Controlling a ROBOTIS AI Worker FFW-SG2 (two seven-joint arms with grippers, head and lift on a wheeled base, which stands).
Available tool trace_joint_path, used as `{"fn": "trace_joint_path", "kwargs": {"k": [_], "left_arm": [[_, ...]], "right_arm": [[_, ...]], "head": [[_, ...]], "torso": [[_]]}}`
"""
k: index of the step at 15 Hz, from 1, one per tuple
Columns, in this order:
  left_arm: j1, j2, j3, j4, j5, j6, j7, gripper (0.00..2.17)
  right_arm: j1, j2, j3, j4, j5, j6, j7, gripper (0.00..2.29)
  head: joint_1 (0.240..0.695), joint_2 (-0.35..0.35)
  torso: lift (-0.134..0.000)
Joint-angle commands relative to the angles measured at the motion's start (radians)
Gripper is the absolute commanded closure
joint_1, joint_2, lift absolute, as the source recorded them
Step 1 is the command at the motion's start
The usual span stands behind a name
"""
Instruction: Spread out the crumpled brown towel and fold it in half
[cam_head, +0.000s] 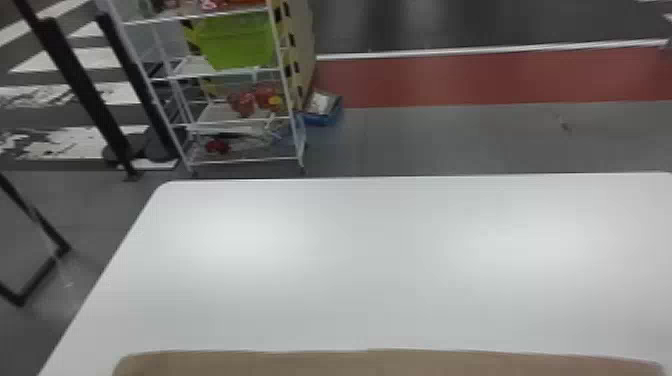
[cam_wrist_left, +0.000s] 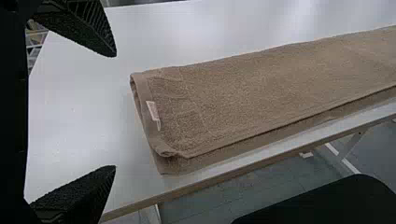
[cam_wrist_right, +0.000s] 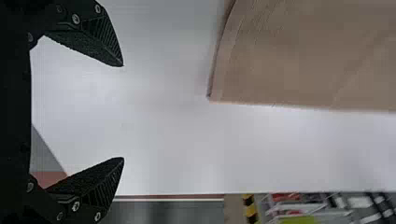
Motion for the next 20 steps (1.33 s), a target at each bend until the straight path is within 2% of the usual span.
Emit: {"fn": "trace_joint_path", "kwargs": {"k": [1,2,4,7,8,12,14,20], "left_arm": [[-0.007,-0.003,0.0,-0.003,-0.002,-0.002,-0.005,0.02],[-0.01,-0.003,0.0,-0.006,0.0,-0.002,-0.011,0.02],[-0.012,-0.004,0.002,-0.009,0.017,-0.002,-0.034,0.02],[-0.01,-0.004,0.008,-0.006,0.026,-0.002,-0.046,0.02],[-0.01,-0.004,0.003,-0.006,0.026,-0.002,-0.046,0.02],[-0.007,-0.007,0.0,-0.007,0.038,-0.002,-0.051,0.02],[-0.009,-0.001,0.0,-0.007,0.063,-0.002,-0.054,0.02],[-0.009,0.0,0.0,0.0,0.074,-0.002,-0.052,0.02]], "right_arm": [[-0.014,0.021,0.013,-0.14,-0.308,0.629,0.1,0.21],[-0.04,0.046,0.011,-0.214,-0.389,0.877,0.149,0.21],[-0.066,0.077,0.007,-0.338,-0.48,1.236,0.242,0.22],[-0.064,0.09,0.031,-0.444,-0.506,1.58,0.319,0.32],[-0.064,0.112,0.036,-0.462,-0.506,1.583,0.334,0.32],[-0.055,0.142,0.034,-0.476,-0.56,1.638,0.339,0.32],[-0.049,0.146,0.03,-0.474,-0.561,1.617,0.337,0.32],[-0.049,0.155,0.039,-0.478,-0.558,1.577,0.333,0.3]], "head": [[0.695,0.002],[0.695,-0.042],[0.695,-0.094],[0.695,-0.027],[0.695,-0.007],[0.695,0.084],[0.695,0.102],[0.695,0.114]], "torso": [[-0.122],[-0.122],[-0.122],[-0.122],[-0.122],[-0.122],[-0.122],[-0.122]]}}
